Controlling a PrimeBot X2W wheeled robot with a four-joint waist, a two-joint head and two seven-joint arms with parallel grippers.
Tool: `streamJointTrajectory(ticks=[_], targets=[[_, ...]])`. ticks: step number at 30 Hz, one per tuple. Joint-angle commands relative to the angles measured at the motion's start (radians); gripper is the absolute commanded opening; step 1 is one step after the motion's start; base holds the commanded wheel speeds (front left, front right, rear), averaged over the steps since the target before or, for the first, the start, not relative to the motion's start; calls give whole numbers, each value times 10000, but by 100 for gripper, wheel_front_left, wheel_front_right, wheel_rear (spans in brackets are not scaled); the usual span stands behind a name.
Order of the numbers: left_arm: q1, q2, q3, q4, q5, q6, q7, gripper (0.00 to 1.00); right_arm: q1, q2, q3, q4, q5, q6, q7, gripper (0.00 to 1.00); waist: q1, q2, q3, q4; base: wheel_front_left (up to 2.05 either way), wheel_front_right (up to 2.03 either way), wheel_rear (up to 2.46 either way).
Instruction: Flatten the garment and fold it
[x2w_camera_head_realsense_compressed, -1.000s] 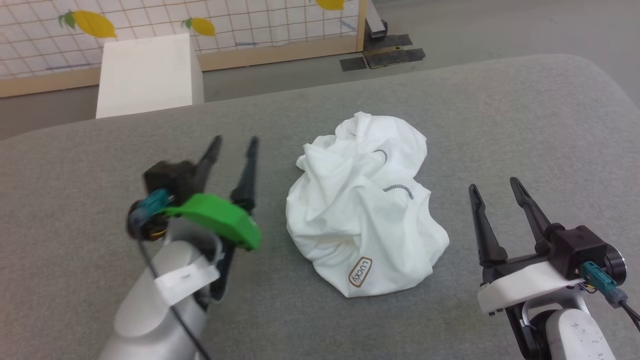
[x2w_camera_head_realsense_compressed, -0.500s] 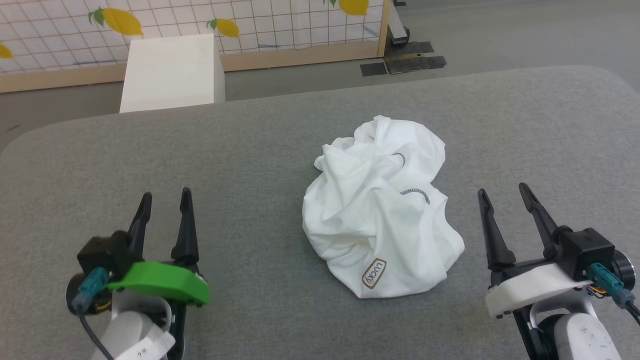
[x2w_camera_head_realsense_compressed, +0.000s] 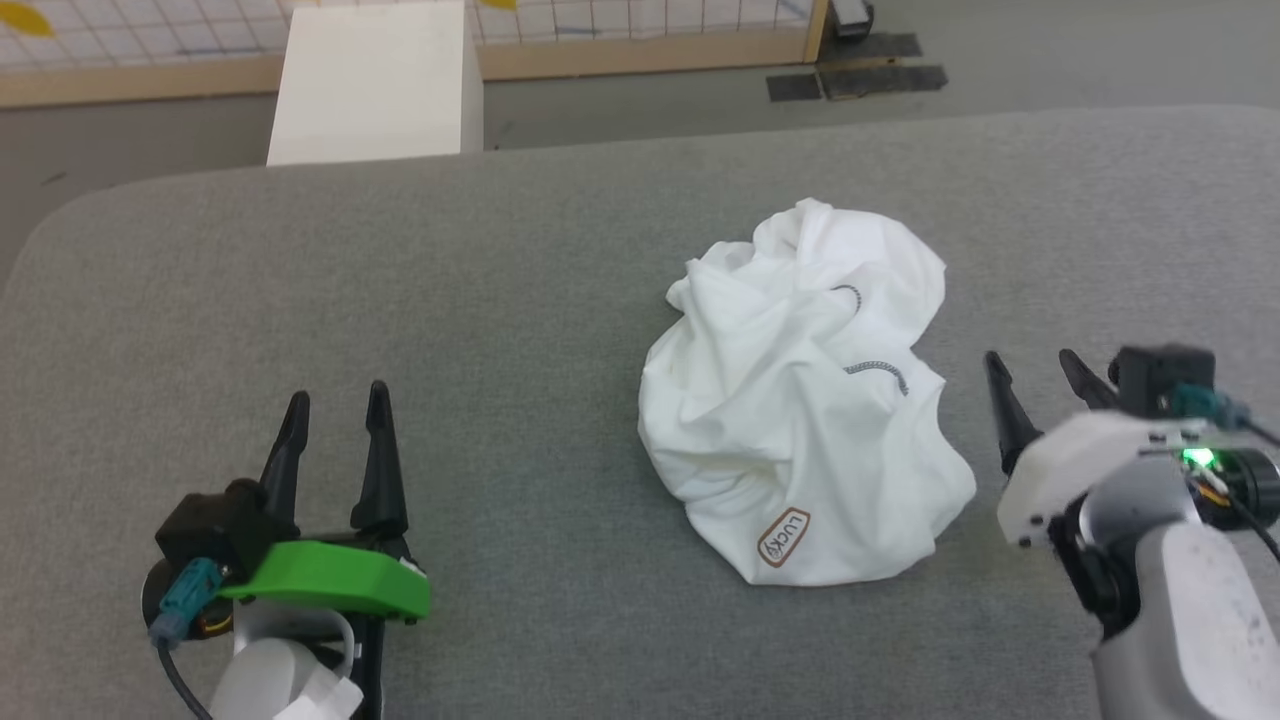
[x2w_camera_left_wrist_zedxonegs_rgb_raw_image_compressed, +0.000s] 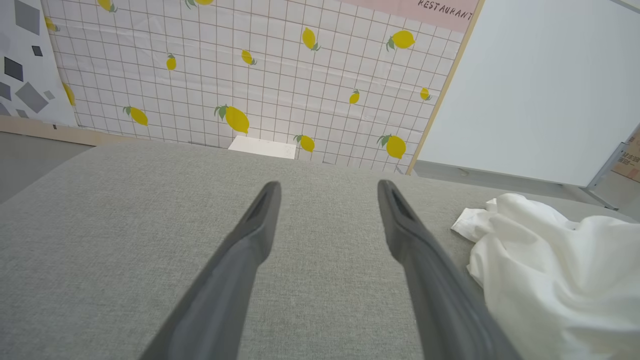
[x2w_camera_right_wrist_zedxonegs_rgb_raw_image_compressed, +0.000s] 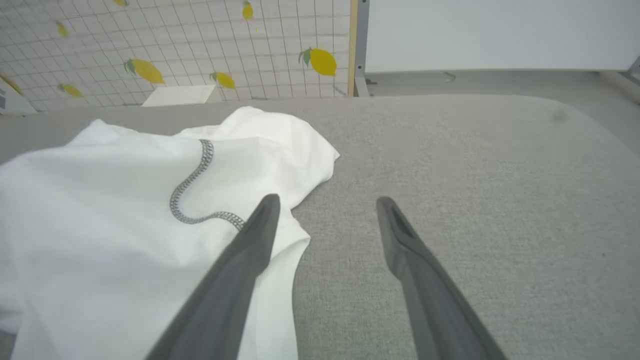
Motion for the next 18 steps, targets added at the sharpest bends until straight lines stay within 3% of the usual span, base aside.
streamJointTrajectory(ticks=[1, 6, 14, 15, 16, 18], targets=[[-256, -94, 55, -23, 140, -126, -44, 100, -446, -1, -107, 367, -53, -15, 450, 100, 0, 0, 438, 376, 0, 0, 0], [-568, -400, 185, -74, 436, -349, -45, 100, -1839, -1, -3, 1890, -564, -15, 2389, 100, 0, 0, 907, 685, 0, 0, 0], [-761, -758, 362, 125, 707, -697, -45, 100, -2888, -1, -339, 3383, -1223, -15, 4307, 100, 0, 0, 1255, 1021, 0, 0, 0], [-762, -785, 376, 172, 729, -731, -45, 100, -2891, -1, -381, 3445, -1165, -15, 4428, 57, 0, 0, 1232, 1043, 0, 0, 0], [-758, -815, 397, 229, 756, -771, -45, 100, -2874, -1, -402, 3462, -1058, -15, 4469, 0, 0, 0, 1187, 1065, 0, 0, 0], [-720, -861, 446, 334, 800, -827, -45, 100, -2760, -1, -428, 3385, -933, -15, 4360, 0, 0, 0, 1046, 1083, 0, 0, 0]])
